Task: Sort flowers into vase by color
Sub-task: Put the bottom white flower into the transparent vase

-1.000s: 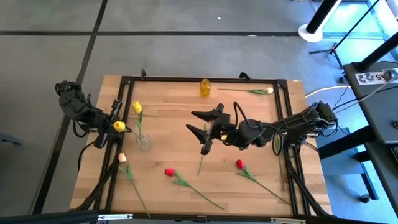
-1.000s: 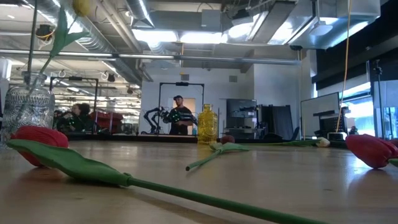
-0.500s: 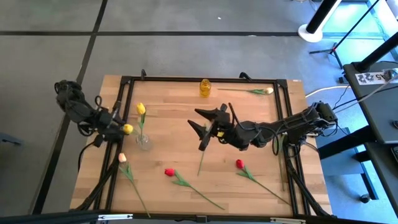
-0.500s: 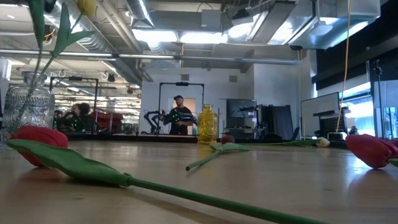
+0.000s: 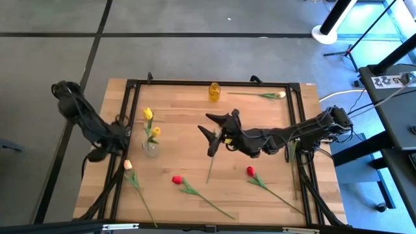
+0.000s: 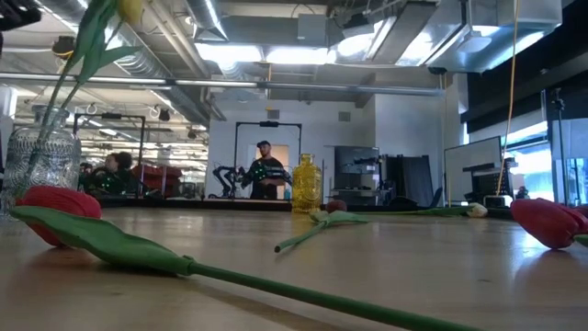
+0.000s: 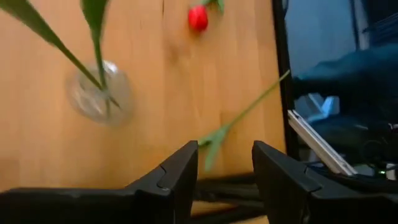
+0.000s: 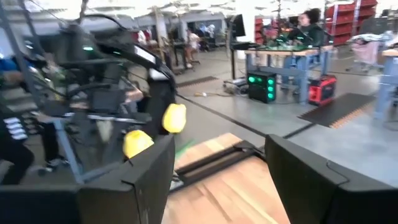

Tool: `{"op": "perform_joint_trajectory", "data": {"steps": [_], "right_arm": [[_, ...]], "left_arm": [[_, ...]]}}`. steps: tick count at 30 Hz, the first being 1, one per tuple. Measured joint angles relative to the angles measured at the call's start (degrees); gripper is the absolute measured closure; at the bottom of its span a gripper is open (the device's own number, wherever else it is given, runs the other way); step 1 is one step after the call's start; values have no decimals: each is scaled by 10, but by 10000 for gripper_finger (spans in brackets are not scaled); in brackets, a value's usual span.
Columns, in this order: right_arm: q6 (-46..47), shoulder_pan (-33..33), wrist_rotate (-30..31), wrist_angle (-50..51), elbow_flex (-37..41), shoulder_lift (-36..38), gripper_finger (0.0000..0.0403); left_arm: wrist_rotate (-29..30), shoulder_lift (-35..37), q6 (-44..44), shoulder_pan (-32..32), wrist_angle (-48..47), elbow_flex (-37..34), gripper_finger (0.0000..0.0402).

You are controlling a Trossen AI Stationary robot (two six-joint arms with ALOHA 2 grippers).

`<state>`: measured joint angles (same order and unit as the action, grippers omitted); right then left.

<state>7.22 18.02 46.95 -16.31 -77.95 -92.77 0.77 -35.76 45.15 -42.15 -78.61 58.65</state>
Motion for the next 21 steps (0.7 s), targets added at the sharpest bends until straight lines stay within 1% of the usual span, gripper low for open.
{"op": "perform_joint_trajectory", "data": {"steps": [2, 4, 9, 10, 13, 16, 19, 21], "right_arm": [[0, 1, 3, 27, 0, 9, 155], [0, 6, 2, 60, 0, 20, 155], [6, 8, -9, 137, 0, 40, 155], [15, 8, -21, 151, 0, 45, 155], [31, 7, -47, 189, 0, 56, 155], [33, 8, -63, 218, 0, 64, 155], [35, 8, -78, 227, 0, 66, 155], [37, 8, -94, 233, 0, 65, 155]], "left_arm": [[-19, -25, 38, 0, 0, 0, 255], [-23, -45, 96, 0, 6, 0, 255], [-33, -89, 285, -1, 37, 0, 255], [-38, -101, 307, -2, 48, 0, 255], [-48, -140, 327, -24, 79, 0, 255], [-24, -182, 345, -68, 103, 0, 255], [9, -231, 413, -110, 111, 0, 255], [12, -265, 467, -125, 118, 0, 255]]}}
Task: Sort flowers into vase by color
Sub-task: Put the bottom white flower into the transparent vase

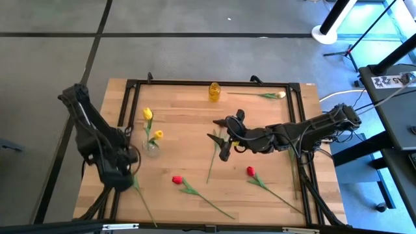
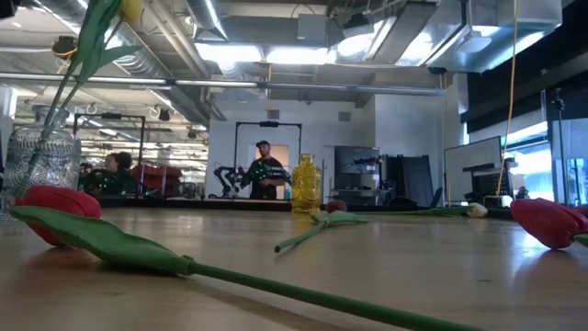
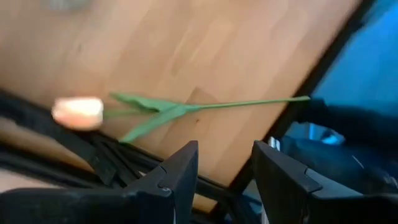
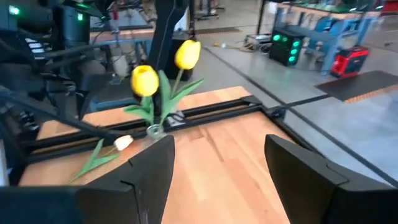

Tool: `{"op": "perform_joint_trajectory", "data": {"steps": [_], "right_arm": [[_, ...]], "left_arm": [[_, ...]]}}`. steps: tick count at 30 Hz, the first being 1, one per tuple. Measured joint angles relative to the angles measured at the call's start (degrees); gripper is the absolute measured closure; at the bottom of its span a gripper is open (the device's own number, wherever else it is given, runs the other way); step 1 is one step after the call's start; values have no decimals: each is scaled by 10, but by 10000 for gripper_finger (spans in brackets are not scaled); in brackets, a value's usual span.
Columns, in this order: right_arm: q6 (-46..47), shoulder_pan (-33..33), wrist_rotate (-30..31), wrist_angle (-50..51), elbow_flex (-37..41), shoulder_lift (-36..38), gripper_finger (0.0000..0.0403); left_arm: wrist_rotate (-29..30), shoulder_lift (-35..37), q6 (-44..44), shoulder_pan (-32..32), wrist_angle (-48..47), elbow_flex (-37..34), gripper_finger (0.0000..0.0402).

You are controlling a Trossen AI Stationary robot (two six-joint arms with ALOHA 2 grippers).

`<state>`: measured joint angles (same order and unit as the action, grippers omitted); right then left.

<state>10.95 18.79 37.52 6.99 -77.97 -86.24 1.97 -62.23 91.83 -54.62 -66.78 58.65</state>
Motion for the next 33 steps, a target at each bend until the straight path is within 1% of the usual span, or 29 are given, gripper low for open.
{"op": "perform_joint_trajectory", "data": {"steps": [3, 7, 10, 14, 16, 18, 22, 26, 30, 33], "right_arm": [[23, 0, -23, 17, 0, 0, 155], [30, -1, -27, 43, 0, 0, 155], [40, -1, -27, 55, 0, 0, 155], [43, -1, -26, 72, 0, 0, 155], [43, -1, -26, 72, 0, 0, 155], [43, -1, -26, 72, 0, 0, 155], [44, 0, -26, 82, 0, 0, 155], [56, 0, -30, 100, 0, 0, 155], [68, 0, -49, 116, 0, 0, 155], [68, 0, -57, 124, 0, -1, 155]], "left_arm": [[-2, -41, 73, -17, 27, 0, 255], [-5, -87, 189, -25, 30, -2, 255], [-17, -109, 248, -24, 48, -15, 255], [-21, -126, 305, -20, 108, -48, 255], [-33, -134, 314, -11, 127, -66, 255], [-50, -145, 310, -1, 120, -80, 255], [-105, -161, 280, 33, 117, -106, 255], [-124, -162, 280, 50, 134, -141, 255], [-142, -161, 289, 63, 141, -178, 255], [-166, -160, 278, 75, 164, -206, 255]]}}
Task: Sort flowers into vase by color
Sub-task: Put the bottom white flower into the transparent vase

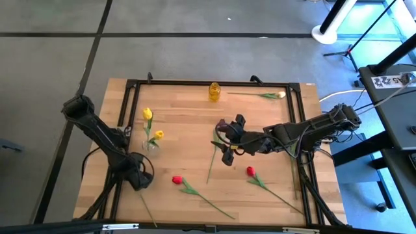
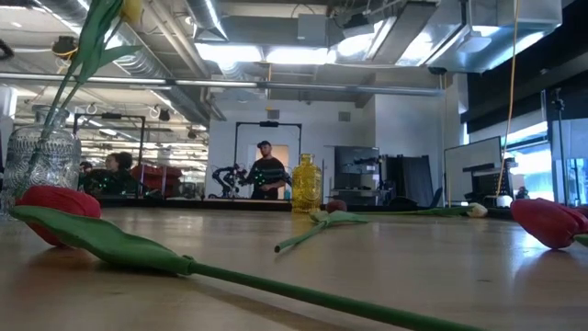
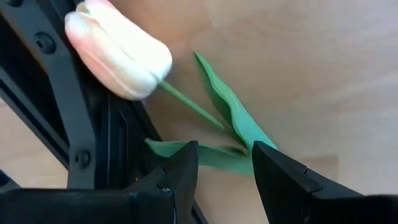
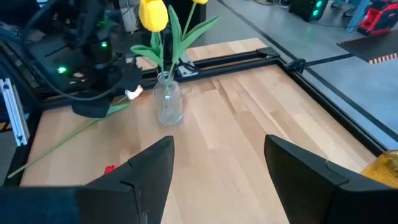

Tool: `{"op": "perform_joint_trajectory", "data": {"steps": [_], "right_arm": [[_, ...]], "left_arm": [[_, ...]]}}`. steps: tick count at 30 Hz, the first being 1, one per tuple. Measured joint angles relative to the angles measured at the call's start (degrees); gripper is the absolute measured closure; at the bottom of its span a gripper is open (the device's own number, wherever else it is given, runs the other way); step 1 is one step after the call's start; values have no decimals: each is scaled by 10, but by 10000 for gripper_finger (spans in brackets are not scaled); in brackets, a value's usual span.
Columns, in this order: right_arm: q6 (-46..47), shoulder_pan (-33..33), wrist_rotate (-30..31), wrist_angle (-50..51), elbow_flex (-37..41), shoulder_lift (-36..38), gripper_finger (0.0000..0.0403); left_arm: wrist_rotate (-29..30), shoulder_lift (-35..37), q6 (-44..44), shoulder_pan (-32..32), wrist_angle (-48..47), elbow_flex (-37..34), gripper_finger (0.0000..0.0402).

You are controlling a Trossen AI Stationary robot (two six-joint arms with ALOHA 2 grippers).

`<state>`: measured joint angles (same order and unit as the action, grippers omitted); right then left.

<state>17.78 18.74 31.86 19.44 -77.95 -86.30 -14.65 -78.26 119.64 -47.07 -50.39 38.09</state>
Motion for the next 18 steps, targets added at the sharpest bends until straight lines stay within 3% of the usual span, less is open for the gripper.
{"op": "perform_joint_trajectory", "data": {"steps": [7, 11, 14, 18], "right_arm": [[0, 0, -15, 5, 0, 0, 155], [0, 0, -19, 6, 0, 0, 155], [0, 0, -19, 7, 0, 0, 155], [0, 0, -19, 16, 0, 0, 155]], "left_arm": [[-25, 2, 1, 29, 85, -62, 255], [-11, 3, -2, 39, 115, -69, 258], [-1, 3, -4, 37, 123, -68, 280], [28, 0, -26, 5, 125, -53, 337]]}}
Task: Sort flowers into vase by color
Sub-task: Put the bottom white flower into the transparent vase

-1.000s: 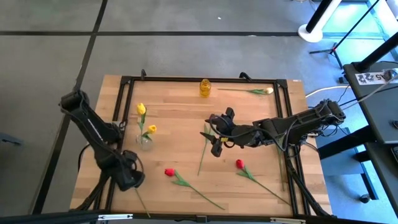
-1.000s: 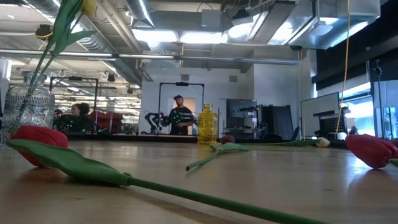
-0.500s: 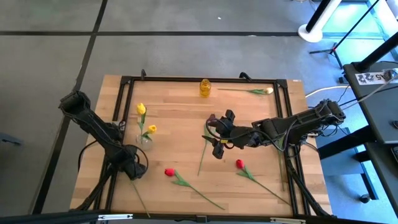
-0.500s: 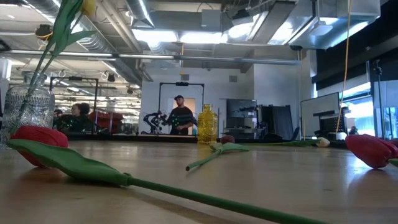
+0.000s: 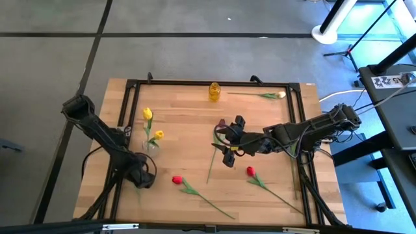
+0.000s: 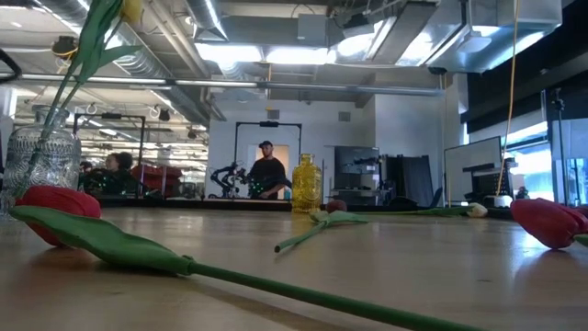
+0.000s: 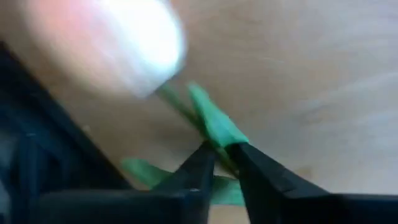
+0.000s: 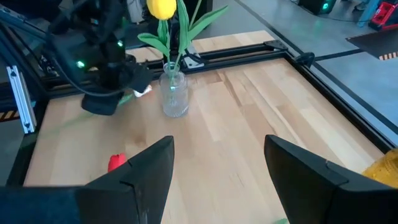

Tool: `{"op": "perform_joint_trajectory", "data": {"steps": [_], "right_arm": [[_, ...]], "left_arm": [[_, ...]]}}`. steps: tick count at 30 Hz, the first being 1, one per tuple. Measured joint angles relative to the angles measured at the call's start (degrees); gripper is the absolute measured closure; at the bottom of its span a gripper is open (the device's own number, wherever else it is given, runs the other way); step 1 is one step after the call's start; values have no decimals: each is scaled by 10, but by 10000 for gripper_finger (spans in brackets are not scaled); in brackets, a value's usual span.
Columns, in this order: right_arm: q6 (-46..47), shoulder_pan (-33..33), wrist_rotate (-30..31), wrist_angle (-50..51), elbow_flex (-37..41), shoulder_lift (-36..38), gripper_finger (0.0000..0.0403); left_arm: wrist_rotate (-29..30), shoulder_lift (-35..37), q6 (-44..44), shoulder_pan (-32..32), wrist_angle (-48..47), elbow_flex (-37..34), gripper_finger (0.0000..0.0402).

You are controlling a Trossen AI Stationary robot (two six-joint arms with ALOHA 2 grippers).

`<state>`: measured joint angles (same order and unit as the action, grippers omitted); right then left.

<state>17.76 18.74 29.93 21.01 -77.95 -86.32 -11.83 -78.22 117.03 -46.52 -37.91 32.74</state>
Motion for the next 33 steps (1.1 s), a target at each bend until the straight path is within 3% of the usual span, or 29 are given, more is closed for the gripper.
{"op": "perform_joint_trajectory", "data": {"steps": [4, 9, 13, 17, 20, 24, 27, 33], "right_arm": [[0, 0, 3, 6, 0, 0, 155], [0, 0, 4, 6, 0, 0, 155], [0, 0, 4, 6, 0, 0, 155], [0, 0, 4, 6, 0, 0, 155], [-1, 0, 11, 6, 0, 0, 155], [-4, 0, 47, 16, 0, 0, 155], [-4, 0, 68, 22, 0, 0, 155], [-15, 0, 111, 36, 0, 0, 155]], "left_arm": [[50, -1, -3, -39, 19, 27, 392], [89, -1, -34, -72, 25, 72, 394], [197, -1, -86, -74, 28, 124, 398], [382, 0, -214, -76, 27, 183, 399], [526, 3, -357, -80, 26, 233, 400], [656, 19, -569, -86, -7, 301, 401], [697, 52, -652, -86, -55, 336, 401], [716, 161, -733, -91, -124, 394, 401]]}}
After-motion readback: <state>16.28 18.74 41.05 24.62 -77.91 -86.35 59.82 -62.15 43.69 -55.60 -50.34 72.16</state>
